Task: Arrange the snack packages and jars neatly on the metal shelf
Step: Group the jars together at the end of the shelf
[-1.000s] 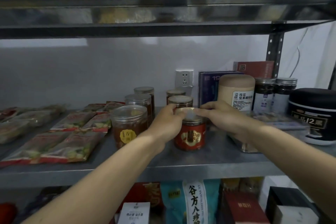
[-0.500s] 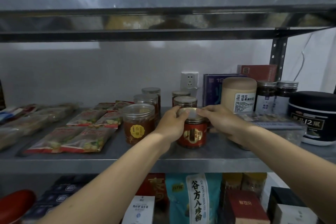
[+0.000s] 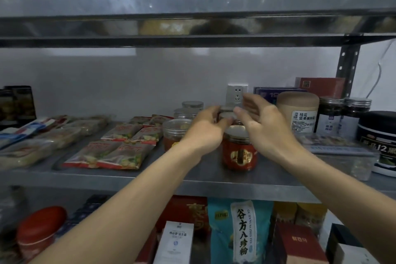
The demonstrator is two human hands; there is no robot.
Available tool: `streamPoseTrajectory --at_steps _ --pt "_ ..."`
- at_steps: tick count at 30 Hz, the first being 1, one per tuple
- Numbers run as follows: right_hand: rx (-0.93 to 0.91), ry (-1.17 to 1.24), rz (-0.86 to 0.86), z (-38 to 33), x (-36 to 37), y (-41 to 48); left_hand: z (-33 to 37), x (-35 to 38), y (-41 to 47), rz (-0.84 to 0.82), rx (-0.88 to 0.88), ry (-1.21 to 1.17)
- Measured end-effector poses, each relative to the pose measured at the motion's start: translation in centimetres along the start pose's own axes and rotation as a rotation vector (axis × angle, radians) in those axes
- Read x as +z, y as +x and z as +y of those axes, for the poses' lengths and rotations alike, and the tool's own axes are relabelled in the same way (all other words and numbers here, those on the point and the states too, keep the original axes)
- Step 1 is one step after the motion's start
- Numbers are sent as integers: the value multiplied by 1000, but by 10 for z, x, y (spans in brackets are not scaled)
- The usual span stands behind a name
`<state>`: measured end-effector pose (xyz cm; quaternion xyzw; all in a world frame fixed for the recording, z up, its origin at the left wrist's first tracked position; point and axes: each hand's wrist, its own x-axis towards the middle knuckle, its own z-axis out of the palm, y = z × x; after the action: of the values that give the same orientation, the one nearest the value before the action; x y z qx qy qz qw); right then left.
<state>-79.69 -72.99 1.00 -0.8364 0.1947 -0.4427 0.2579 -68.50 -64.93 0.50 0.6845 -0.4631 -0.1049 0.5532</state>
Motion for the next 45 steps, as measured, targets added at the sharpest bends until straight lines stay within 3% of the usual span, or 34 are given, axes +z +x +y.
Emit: streamPoseTrajectory --at_steps 7,11,18,27,45 --pt "155 217 -112 -26 54 -15 -19 -63 -18 171 146 93" --pt "253 257 -153 -17 87 -22 -62 -91 -28 201 114 118" --pt "256 352 -223 -5 123 -31 -114 -94 -31 4 84 66" --pt "242 329 -212 7 126 -26 -133 -89 -23 34 188 70" --pt "191 359 -249 20 125 -25 -136 -85 -24 39 165 32"
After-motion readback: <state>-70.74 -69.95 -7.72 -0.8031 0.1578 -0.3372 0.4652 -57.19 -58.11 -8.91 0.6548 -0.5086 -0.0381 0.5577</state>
